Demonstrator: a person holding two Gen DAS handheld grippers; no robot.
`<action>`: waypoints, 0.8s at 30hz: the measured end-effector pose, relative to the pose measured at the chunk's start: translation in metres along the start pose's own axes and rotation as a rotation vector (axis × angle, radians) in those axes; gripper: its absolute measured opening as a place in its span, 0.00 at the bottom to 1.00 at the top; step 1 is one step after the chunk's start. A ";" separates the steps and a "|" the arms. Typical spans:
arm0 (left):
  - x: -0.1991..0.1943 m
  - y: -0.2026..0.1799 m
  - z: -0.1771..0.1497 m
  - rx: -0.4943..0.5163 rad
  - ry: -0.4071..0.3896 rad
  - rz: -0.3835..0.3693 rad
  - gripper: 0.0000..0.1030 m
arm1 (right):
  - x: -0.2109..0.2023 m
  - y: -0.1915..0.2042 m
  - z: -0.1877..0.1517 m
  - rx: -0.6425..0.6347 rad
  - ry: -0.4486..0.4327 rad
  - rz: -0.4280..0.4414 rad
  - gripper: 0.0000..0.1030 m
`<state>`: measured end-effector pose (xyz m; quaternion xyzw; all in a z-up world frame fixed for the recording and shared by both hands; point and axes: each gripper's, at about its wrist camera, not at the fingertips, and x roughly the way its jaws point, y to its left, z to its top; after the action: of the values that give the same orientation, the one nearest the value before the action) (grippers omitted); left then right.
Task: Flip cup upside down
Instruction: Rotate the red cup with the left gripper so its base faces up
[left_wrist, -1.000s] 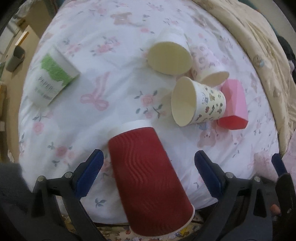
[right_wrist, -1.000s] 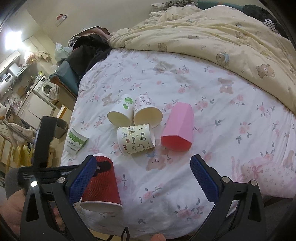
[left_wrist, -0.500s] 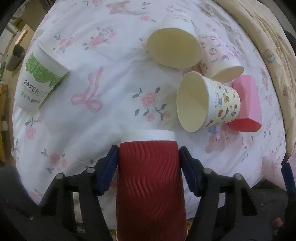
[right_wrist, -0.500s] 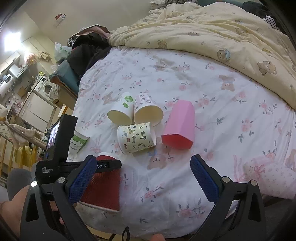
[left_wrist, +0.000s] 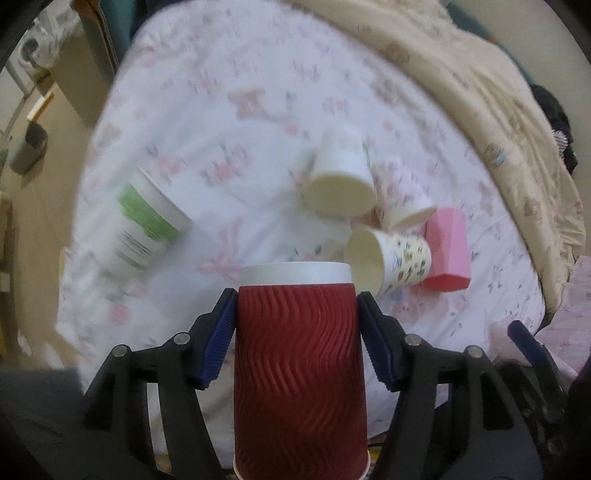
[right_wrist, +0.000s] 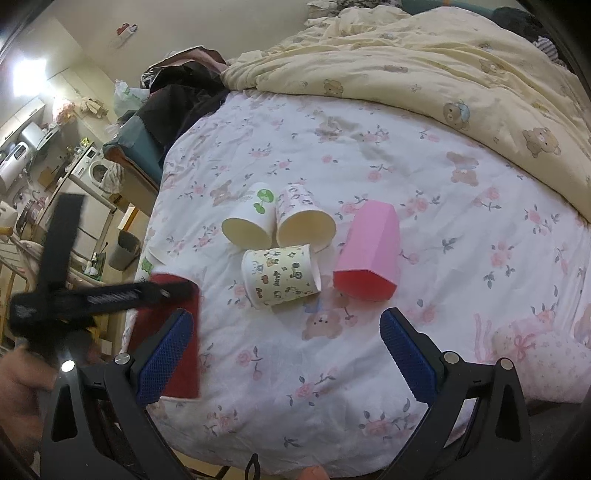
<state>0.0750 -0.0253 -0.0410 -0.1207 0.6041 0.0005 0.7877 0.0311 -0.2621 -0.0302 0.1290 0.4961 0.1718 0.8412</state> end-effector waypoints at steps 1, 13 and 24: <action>-0.007 0.004 0.000 0.007 -0.019 0.001 0.59 | 0.001 0.003 0.000 -0.010 -0.001 -0.001 1.00; -0.030 0.042 -0.012 0.012 -0.150 -0.110 0.59 | 0.025 0.033 -0.001 -0.088 0.035 -0.010 1.00; -0.032 0.045 -0.012 -0.032 -0.185 -0.157 0.59 | 0.042 0.042 -0.006 -0.076 0.129 0.158 1.00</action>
<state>0.0479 0.0209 -0.0221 -0.1796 0.5176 -0.0407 0.8356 0.0383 -0.2064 -0.0504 0.1245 0.5307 0.2642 0.7956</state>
